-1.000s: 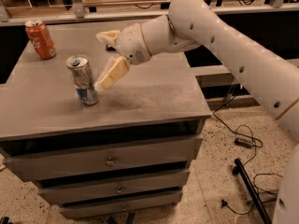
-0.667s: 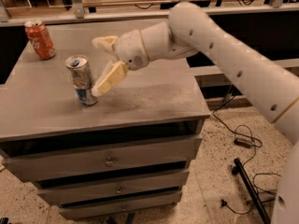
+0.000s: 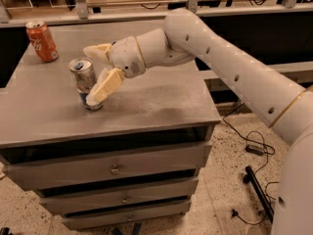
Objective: Move redbull can near coke can
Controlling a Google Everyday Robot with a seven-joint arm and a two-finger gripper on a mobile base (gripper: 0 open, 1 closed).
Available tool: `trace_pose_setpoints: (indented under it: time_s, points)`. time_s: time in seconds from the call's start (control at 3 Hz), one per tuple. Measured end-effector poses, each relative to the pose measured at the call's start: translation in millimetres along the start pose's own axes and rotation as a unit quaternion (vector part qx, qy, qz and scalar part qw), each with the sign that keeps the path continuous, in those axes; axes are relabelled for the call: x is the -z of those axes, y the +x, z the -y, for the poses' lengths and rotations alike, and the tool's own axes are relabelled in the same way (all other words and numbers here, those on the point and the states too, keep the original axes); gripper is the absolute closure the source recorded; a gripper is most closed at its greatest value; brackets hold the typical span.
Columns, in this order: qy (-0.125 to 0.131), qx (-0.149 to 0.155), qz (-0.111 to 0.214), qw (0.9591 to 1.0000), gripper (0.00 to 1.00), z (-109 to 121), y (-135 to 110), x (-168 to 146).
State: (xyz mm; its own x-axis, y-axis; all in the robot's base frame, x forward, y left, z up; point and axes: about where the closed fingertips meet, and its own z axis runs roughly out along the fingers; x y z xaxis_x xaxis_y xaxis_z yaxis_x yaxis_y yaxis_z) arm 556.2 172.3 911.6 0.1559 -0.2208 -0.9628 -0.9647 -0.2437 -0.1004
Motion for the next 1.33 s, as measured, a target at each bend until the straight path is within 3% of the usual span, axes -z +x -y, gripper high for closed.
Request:
trace_pose_setpoints:
  time_s: [0.33,1.0,1.33]
  points:
    - [-0.002,0.0,0.0,1.0,0.18,-1,-1,-2]
    - [-0.007,0.001,0.001,1.0,0.65,-2,-2,-7]
    - [-0.01,0.008,-0.019,0.9997,0.96,7,-12,-8]
